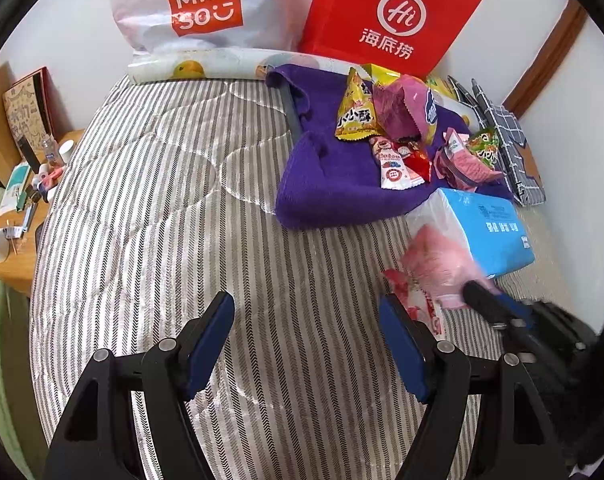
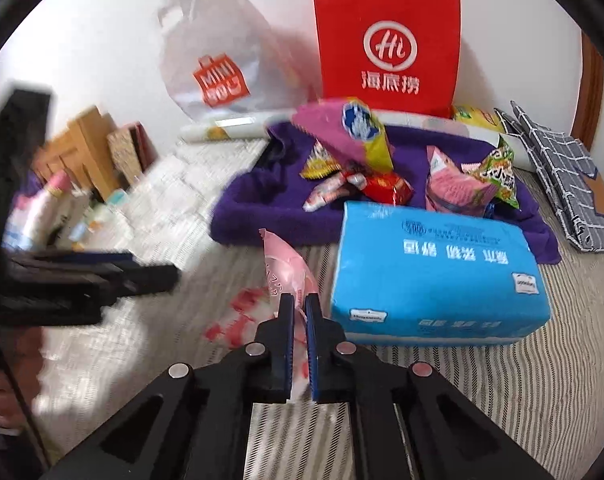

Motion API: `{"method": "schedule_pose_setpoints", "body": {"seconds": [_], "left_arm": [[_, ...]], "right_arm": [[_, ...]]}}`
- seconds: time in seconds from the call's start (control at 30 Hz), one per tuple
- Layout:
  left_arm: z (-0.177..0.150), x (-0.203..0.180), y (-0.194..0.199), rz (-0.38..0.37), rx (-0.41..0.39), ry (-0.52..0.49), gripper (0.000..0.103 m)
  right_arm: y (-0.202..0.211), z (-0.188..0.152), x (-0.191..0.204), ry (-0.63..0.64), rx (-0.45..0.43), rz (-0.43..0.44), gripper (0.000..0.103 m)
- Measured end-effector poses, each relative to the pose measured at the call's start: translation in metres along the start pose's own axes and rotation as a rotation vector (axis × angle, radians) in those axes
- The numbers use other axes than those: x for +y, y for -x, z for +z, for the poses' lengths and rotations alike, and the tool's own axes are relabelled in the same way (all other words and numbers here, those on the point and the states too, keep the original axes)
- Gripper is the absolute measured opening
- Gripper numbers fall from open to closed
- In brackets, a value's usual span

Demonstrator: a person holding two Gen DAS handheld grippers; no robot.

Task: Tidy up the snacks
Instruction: 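Grasp the red-white snack packet with the left gripper while the right grasps the pink cake packet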

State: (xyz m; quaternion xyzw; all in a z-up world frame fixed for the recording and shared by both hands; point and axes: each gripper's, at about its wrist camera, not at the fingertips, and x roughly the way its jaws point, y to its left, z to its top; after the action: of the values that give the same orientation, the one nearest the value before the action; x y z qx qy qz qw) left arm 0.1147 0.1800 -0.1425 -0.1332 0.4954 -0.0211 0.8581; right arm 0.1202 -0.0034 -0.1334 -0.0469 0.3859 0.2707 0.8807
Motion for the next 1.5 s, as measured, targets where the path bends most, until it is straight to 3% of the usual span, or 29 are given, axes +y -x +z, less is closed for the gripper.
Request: {"method": "schedule_pose_setpoints", "body": {"seconds": [0.27,0.47,0.53,0.6,0.7,0.77,0.9,0.97,1.03,1.1,1.17,1.37,1.43,1.47,1.5], "left_arm": [[-0.005,-0.025,-0.018,-0.094,0.042,-0.026,0.073],[-0.007,-0.059,-0.042,-0.119,0.085,-0.071,0.073],[-0.008,-0.072,-0.050,-0.103,0.097,-0.098,0.073],[-0.011,-0.082,-0.057,-0.068,0.102,-0.139,0.070],[-0.019,-0.100,-0.059,0.064,0.058,-0.240,0.052],[-0.022,-0.104,-0.058,0.059,0.052,-0.267,0.044],[-0.024,-0.103,-0.053,0.056,0.050,-0.268,0.032],[-0.025,-0.102,-0.052,0.072,0.047,-0.272,0.032],[-0.025,-0.099,-0.051,0.080,0.046,-0.271,0.032],[-0.025,-0.098,-0.051,0.078,0.050,-0.263,0.032],[-0.026,-0.095,-0.049,0.071,0.057,-0.250,0.032],[-0.024,-0.097,-0.051,0.061,0.070,-0.231,0.031],[-0.023,-0.096,-0.051,0.055,0.076,-0.229,0.030],[-0.023,-0.095,-0.050,0.054,0.077,-0.224,0.029],[-0.023,-0.093,-0.049,0.052,0.077,-0.216,0.028]], "right_arm": [[0.070,-0.002,-0.023,-0.042,-0.101,-0.023,0.006],[0.096,-0.034,-0.064,-0.138,-0.046,-0.008,0.006],[0.094,-0.046,-0.079,-0.193,-0.017,0.027,0.006],[0.087,-0.059,-0.095,-0.242,0.010,0.002,0.006],[0.077,-0.074,-0.114,-0.298,0.046,-0.006,0.006],[0.073,-0.082,-0.127,-0.334,0.064,-0.004,0.007],[0.074,-0.089,-0.145,-0.351,0.065,-0.040,0.018],[0.077,-0.089,-0.152,-0.332,0.067,-0.078,0.019],[0.081,-0.088,-0.157,-0.311,0.051,-0.112,0.027],[0.081,-0.087,-0.160,-0.284,0.047,-0.114,0.050],[0.080,-0.085,-0.159,-0.258,0.033,-0.114,0.054],[0.055,-0.083,-0.157,-0.206,0.062,-0.120,0.054],[0.043,-0.086,-0.158,-0.202,0.104,-0.143,0.046],[0.042,-0.088,-0.157,-0.197,0.102,-0.173,0.036],[0.042,-0.089,-0.154,-0.179,0.095,-0.202,0.036]]}}
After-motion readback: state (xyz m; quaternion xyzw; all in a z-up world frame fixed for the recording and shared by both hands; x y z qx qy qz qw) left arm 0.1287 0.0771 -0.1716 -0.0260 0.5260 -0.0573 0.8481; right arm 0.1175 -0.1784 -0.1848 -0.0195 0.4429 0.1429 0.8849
